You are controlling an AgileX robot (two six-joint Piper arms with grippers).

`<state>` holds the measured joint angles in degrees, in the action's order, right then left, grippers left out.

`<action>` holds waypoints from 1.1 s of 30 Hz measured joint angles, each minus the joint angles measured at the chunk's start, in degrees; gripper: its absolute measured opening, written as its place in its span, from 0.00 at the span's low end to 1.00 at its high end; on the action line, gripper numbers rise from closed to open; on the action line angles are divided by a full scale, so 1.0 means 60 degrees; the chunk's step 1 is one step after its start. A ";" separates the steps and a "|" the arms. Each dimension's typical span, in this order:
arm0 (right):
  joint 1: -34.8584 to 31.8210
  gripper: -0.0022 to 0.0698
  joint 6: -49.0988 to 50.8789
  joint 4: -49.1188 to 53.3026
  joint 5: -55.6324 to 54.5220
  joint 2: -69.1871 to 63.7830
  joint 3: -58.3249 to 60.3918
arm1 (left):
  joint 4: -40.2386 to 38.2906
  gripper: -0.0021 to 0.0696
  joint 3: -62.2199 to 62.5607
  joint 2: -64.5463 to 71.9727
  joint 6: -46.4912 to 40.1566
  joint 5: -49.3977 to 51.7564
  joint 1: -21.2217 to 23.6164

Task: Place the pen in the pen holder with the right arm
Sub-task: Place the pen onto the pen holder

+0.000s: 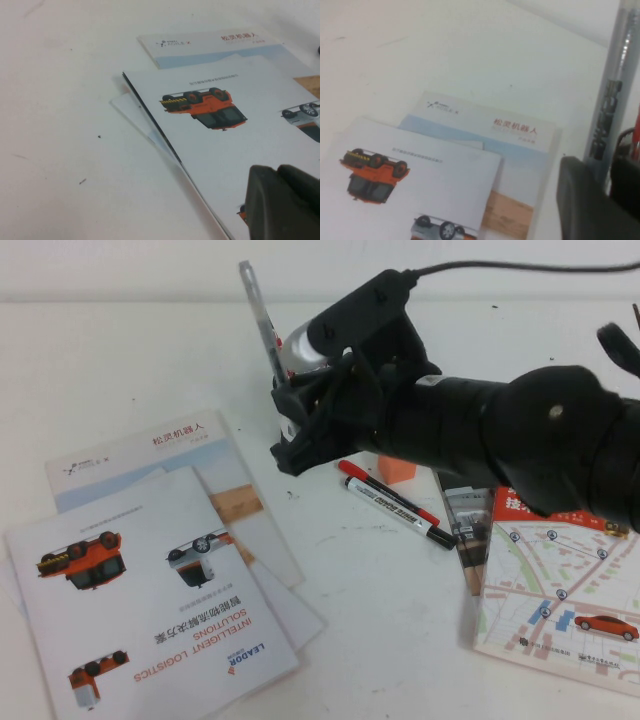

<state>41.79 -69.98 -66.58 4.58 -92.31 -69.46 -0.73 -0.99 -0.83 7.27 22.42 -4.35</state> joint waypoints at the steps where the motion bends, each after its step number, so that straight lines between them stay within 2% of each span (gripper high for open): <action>1: 0.0000 0.14 0.1396 0.1141 -0.0079 0.0000 0.0000 | 0.0000 0.03 0.0000 0.0000 0.0000 0.0000 0.0000; 4: 0.0041 0.14 0.5684 0.4402 -0.1185 -0.0021 0.0057 | 0.0000 0.03 0.0000 0.0000 0.0000 0.0000 0.0000; 7: 0.0083 0.14 0.9621 0.6864 -0.3533 -0.0126 0.0647 | 0.0000 0.03 0.0000 0.0000 0.0000 0.0000 0.0000; 8: 0.0037 0.14 1.1059 0.8237 -0.5004 -0.0253 0.0973 | 0.0000 0.03 0.0000 0.0000 0.0000 0.0000 0.0000; 11: -0.0315 0.14 1.3236 1.1097 -0.8420 -0.0813 0.1551 | 0.0000 0.03 0.0000 0.0000 0.0000 0.0000 0.0000; 13: -0.0518 0.14 1.4091 1.2170 -0.9728 -0.1226 0.1497 | 0.0000 0.03 0.0000 0.0000 0.0000 0.0000 0.0000; 16: -0.0795 0.14 1.4726 1.2576 -0.9764 -0.1797 0.1106 | 0.0000 0.03 0.0000 0.0000 0.0000 0.0000 0.0000; 23: -0.1629 0.14 1.4910 1.3473 -0.7571 -0.2685 -0.0153 | 0.0000 0.03 0.0000 0.0000 0.0000 0.0000 0.0000; 33: -0.2021 0.14 1.4929 1.3893 -0.7115 -0.4229 -0.1446 | 0.0000 0.03 0.0000 0.0000 0.0000 0.0000 0.0000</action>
<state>29.66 19.60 16.78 -38.11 -117.69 -78.13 -0.73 -0.99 -0.83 7.27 22.42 -4.35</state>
